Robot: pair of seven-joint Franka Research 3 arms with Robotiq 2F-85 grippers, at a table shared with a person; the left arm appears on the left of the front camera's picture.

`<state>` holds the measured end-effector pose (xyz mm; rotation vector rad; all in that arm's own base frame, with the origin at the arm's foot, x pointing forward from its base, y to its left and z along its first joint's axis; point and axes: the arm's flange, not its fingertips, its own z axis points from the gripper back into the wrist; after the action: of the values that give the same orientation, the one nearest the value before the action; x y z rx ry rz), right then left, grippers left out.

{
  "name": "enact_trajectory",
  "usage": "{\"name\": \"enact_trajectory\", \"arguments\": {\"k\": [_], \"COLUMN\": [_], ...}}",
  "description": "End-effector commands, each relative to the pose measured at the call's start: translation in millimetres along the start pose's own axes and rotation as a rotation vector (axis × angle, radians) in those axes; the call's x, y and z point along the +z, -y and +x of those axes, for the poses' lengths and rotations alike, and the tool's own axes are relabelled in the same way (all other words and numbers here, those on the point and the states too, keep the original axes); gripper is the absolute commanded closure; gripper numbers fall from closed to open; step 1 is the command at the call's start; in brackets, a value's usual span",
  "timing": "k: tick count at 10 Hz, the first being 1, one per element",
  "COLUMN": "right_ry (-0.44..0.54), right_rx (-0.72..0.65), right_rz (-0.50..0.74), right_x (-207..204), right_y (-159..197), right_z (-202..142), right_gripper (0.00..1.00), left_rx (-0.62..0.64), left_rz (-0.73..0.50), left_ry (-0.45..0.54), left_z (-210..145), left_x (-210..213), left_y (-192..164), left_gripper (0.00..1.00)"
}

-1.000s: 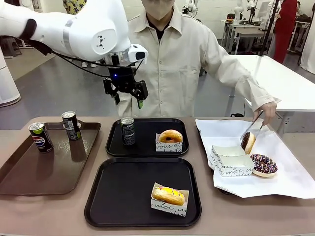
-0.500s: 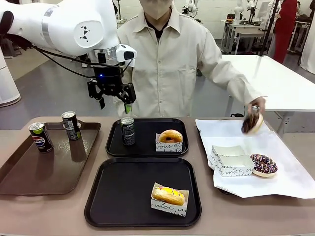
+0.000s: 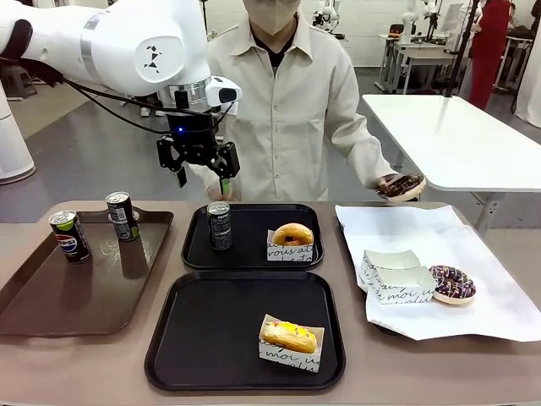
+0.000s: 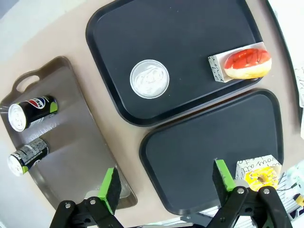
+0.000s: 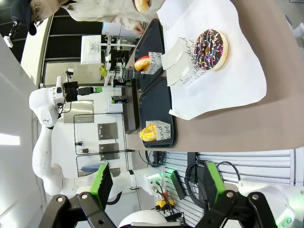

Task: Set up donuts and drinks on trays.
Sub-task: Pick up one Pepsi coke from the Handle tray and place it on the Flat Tray without a Pepsi coke.

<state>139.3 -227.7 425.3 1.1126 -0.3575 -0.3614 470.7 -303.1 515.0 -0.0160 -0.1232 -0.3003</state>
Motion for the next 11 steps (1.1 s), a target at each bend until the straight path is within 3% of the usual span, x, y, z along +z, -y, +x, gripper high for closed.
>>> {"name": "enact_trajectory", "arguments": {"k": [1, 3, 5, 7, 10, 11], "right_ry": [0.008, 0.008, 0.008, 0.008, 0.008, 0.008], "right_rx": [0.018, 0.018, 0.018, 0.018, 0.018, 0.018], "right_rz": [0.028, 0.028, 0.028, 0.028, 0.028, 0.028], "right_x": [0.2, 0.2, 0.2, 0.2, 0.2, 0.2], "right_y": [0.9, 0.9, 0.9, 0.9, 0.9, 0.9], "right_z": [-0.6, -0.6, -0.6, -0.6, -0.6, -0.6], "right_gripper": [0.00, 0.00, 0.00, 0.00, 0.00, 0.00], "left_rx": [0.038, 0.163, 0.184, 0.271, 0.315, 0.315], "left_rz": [-0.092, -0.137, -0.006, -0.006, 0.090, 0.062], "left_ry": [-0.119, -0.108, -0.036, -0.017, -0.027, 0.017], "left_z": [6.0, -83.8, -87.0, -68.2, -34.3, -42.5], "left_x": [21.2, 38.2, 67.3, 72.3, 62.6, 63.2], "left_y": [-29.8, -106.4, -172.6, -228.6, -278.8, -262.9], "left_gripper": [0.00, 0.00, 0.00, 0.00, 0.00, 0.00]}}
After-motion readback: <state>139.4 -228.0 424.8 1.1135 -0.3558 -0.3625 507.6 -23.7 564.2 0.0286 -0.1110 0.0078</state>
